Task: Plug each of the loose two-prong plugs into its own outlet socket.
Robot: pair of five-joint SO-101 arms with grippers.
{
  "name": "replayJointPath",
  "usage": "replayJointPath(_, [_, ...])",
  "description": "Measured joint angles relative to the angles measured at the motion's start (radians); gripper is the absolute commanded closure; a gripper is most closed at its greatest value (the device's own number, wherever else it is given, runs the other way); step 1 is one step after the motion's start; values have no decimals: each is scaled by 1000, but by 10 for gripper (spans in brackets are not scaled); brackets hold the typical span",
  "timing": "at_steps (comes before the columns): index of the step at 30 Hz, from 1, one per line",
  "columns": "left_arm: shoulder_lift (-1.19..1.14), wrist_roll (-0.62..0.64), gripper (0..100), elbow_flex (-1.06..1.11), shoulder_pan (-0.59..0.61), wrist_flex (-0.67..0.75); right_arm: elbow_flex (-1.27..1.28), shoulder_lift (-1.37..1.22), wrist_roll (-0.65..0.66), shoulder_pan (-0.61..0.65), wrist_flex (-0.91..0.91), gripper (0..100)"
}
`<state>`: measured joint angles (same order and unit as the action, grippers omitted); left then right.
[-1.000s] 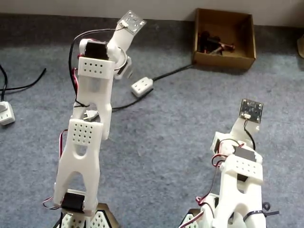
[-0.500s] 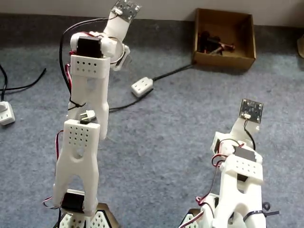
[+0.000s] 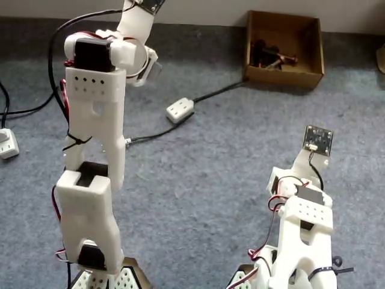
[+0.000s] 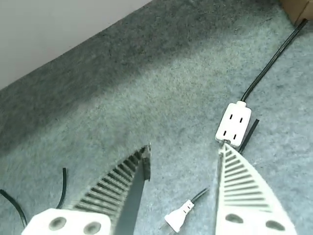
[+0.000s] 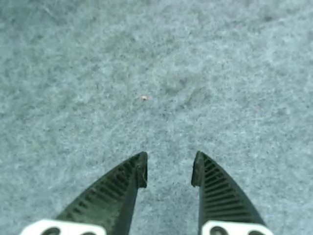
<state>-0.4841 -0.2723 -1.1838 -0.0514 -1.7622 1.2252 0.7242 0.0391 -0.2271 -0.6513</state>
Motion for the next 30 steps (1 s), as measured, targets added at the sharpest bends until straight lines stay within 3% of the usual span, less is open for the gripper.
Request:
replayJointPath(9, [15,0,787,97,-28,0,0,0,0,0,0,846])
replayJointPath(30, [-275,-25,787,98,-41,117,0,0,0,0,0,846])
